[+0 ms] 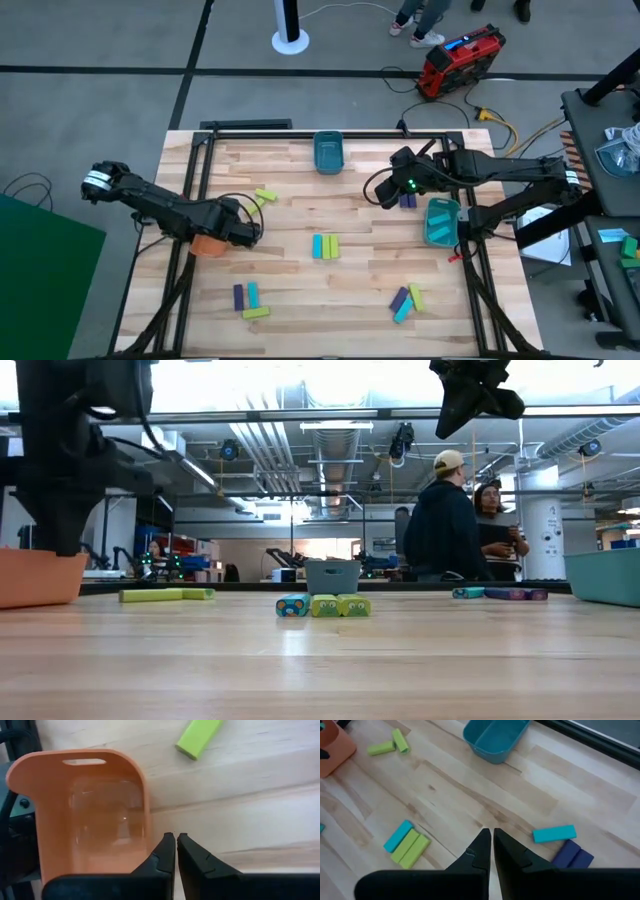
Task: Sort blocks
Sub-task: Put the violet block into the orange bin
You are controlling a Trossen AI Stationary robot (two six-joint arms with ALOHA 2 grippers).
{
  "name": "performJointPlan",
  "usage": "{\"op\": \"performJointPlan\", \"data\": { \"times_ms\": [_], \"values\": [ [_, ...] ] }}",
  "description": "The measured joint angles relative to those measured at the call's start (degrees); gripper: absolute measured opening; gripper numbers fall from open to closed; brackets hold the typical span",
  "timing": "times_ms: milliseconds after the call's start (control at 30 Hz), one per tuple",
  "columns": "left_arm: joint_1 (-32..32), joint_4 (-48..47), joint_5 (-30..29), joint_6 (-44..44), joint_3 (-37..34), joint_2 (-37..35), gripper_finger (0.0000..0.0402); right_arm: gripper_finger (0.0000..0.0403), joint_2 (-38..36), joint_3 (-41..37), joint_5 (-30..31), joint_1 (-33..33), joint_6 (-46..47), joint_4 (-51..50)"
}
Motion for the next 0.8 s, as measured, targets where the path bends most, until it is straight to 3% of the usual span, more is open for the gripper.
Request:
{"op": "performJointPlan", "data": {
  "times_ms": [233,433,533,800],
  "values": [
    [-0.1,-1.6,0.6,1.5,7.0,0.0,0.0,0.0012,0.0,0.0,0.0,0.0,0.0,0.0],
    [-1.9,-3.0,12.5,3.4,15.1,0.0,0.0,0.0012,0.0,0.0,-0.5,0.0,-1.0,-0.1],
    [-5.5,-1.3,16.3,2.4,17.0,0.0,0.0,0.0012,0.0,0.0,-0.5,0.0,-2.0,-0.2],
    [-19.9,-0.4,16.6,-10.7,15.8,0.6,0.0,0.0012,0.0,0.0,-0.5,0.0,-3.3,-0.3]
  ]
}}
